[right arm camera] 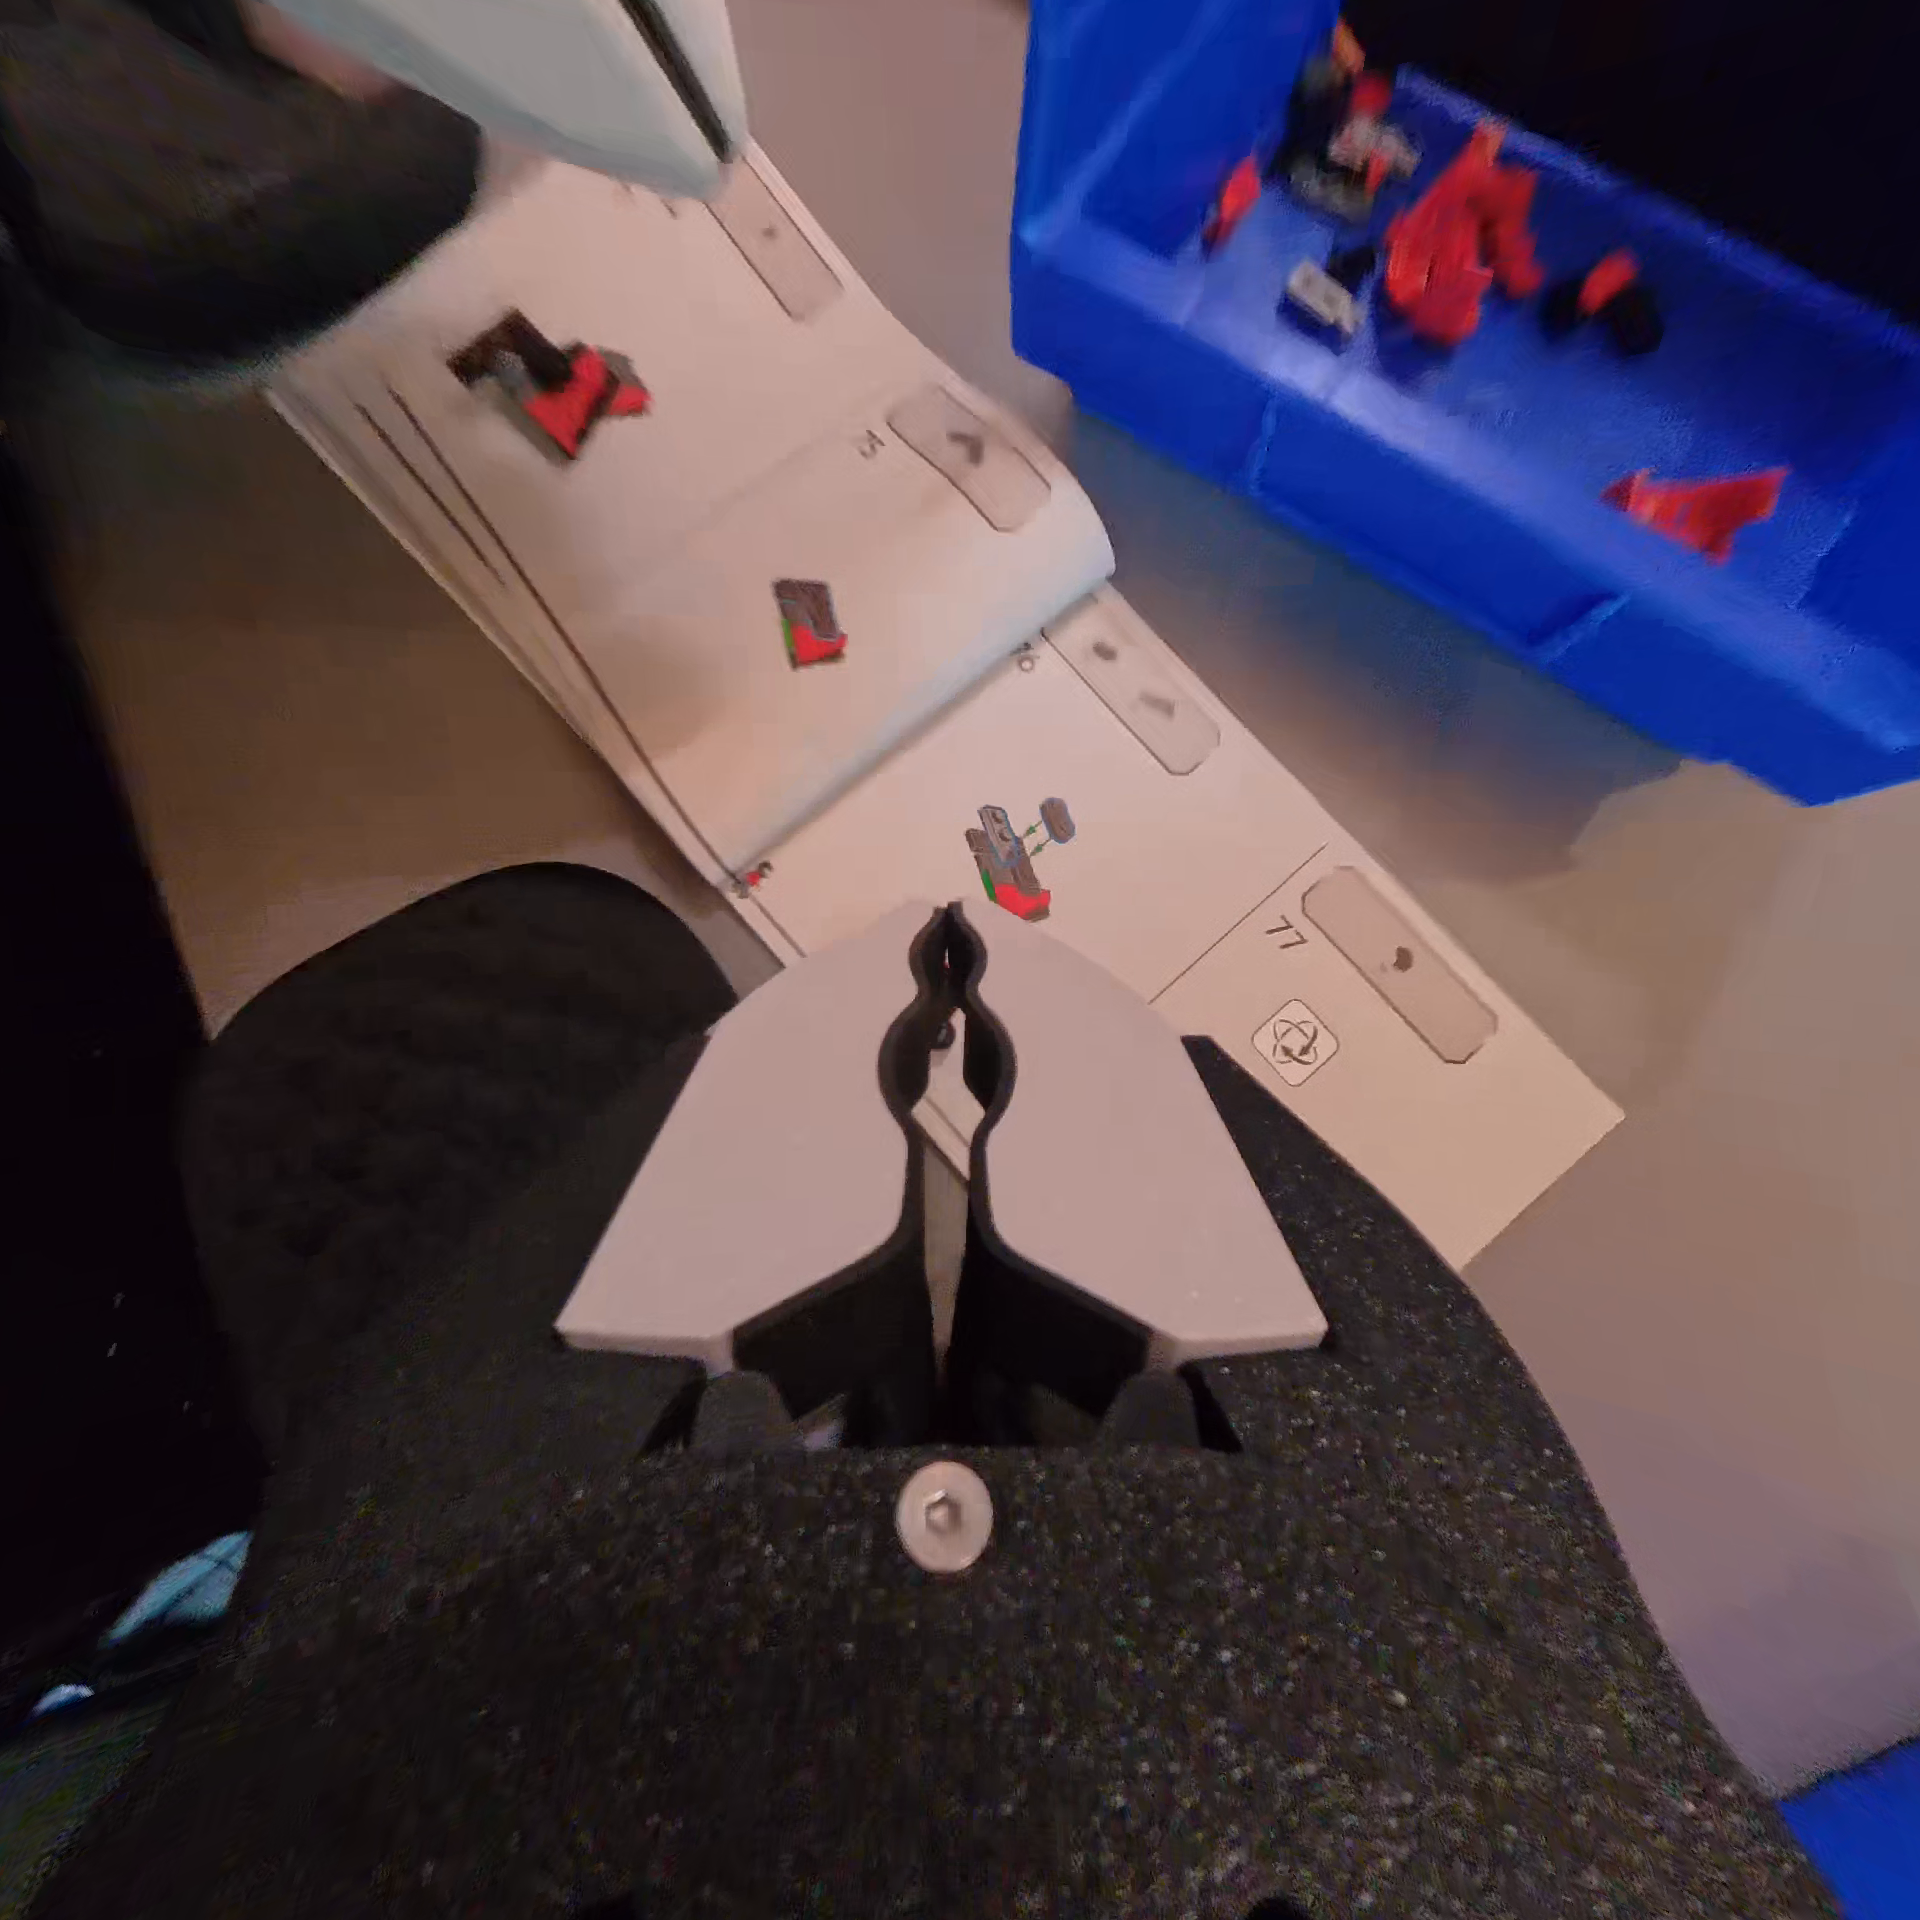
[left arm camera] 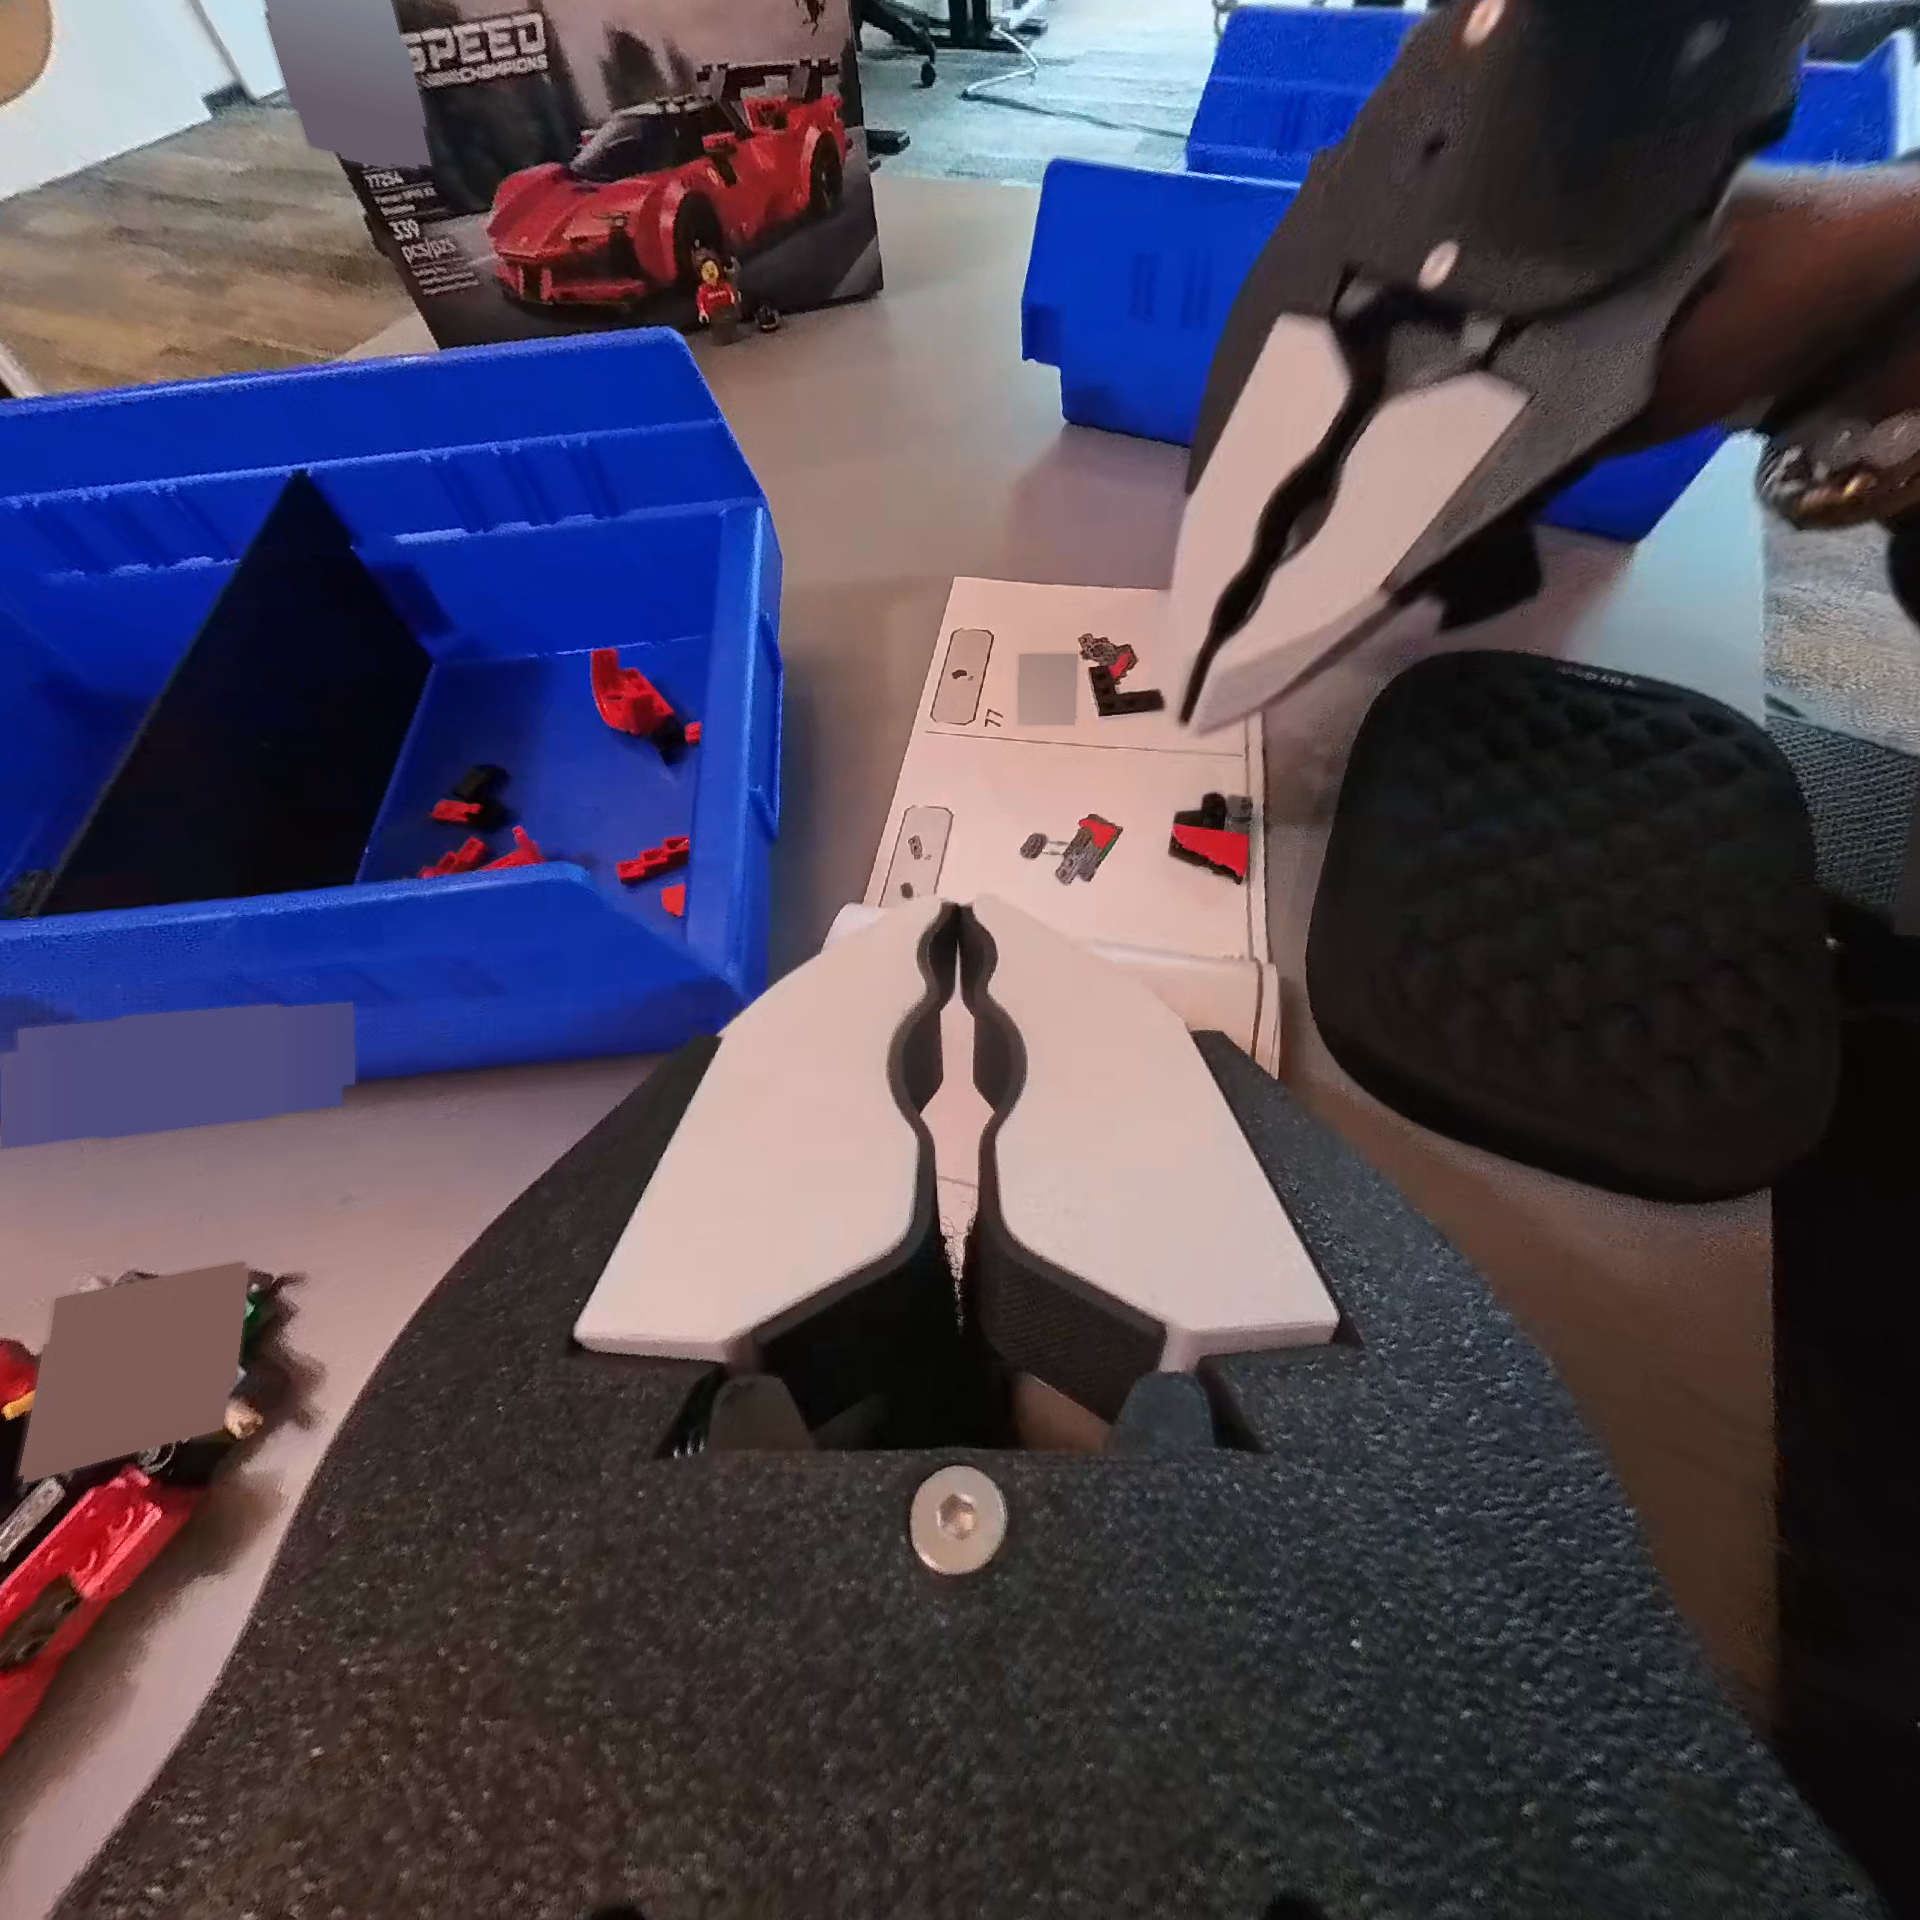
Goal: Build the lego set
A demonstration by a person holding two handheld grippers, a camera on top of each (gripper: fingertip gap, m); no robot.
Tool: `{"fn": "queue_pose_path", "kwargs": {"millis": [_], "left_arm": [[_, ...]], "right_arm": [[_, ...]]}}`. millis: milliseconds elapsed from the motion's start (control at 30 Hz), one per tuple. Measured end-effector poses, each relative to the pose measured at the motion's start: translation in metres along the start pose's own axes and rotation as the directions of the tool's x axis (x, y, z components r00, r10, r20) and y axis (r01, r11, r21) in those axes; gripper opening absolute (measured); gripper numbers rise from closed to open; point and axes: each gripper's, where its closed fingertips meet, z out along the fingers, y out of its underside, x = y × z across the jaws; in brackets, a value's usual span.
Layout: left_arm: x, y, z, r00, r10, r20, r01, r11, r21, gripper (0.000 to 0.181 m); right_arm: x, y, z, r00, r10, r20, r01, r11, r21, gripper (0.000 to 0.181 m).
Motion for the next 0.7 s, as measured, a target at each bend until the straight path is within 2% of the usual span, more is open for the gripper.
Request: {"fn": "queue_pose_path", "kwargs": {"millis": [33, 67, 133, 200, 333, 467, 500, 533, 600, 700], "left_arm": [[0.0, 0.002, -0.002, 1.0, 0.001, 0.002, -0.001, 1.0, 0.001, 0.0], [0.0, 0.004, -0.004, 1.0, 0.003, 0.001, -0.003, 1.0, 0.0, 0.0], [0.0, 0.008, -0.009, 1.0, 0.022, -0.006, -0.022, 1.0, 0.003, 0.0], [-0.001, 0.011, -0.014, 0.999, 0.043, 0.002, -0.043, 0.999, 0.01, 0.003], [-0.005, 0.016, -0.025, 0.998, 0.058, 0.001, -0.058, 0.998, 0.005, 0.015], [0.007, 0.024, -0.033, 0.993, 0.018, -0.117, -0.018, 1.0, -0.002, 0.031], [0.012, 0.026, -0.034, 0.989, 0.011, -0.15, -0.013, 1.0, -0.009, 0.035], [0.017, 0.03, -0.035, 0.982, 0.019, -0.185, -0.024, 0.999, -0.028, 0.039], [0.013, 0.038, -0.043, 0.982, 0.048, -0.183, -0.061, 0.996, -0.066, 0.048], [0.005, 0.04, -0.067, 0.979, 0.035, -0.201, -0.047, 0.998, -0.052, 0.059]], "right_arm": [[-0.001, 0.001, -0.006, 1.0, -0.027, 0.001, 0.027, 1.0, 0.0, 0.0], [-0.002, 0.006, -0.008, 0.998, -0.06, -0.001, 0.06, 0.998, -0.026, 0.0], [-0.007, 0.017, -0.003, 0.993, -0.112, 0.027, 0.114, 0.99, -0.086, 0.042], [-0.009, 0.028, 0.006, 0.987, -0.15, 0.06, 0.157, 0.977, -0.142, 0.05], [-0.008, 0.035, 0.023, 0.971, -0.211, 0.115, 0.228, 0.96, -0.163, 0.048], [-0.009, 0.039, 0.032, 0.963, -0.215, 0.165, 0.239, 0.959, -0.15, 0.043], [-0.009, 0.039, 0.033, 0.96, -0.222, 0.17, 0.247, 0.958, -0.145, 0.039], [-0.009, 0.037, 0.033, 0.957, -0.234, 0.17, 0.257, 0.958, -0.125, 0.025], [-0.007, 0.036, 0.035, 0.955, -0.253, 0.153, 0.271, 0.956, -0.109, 0.025], [-0.006, 0.031, 0.036, 0.954, -0.266, 0.138, 0.278, 0.958, -0.073, 0.025]]}}
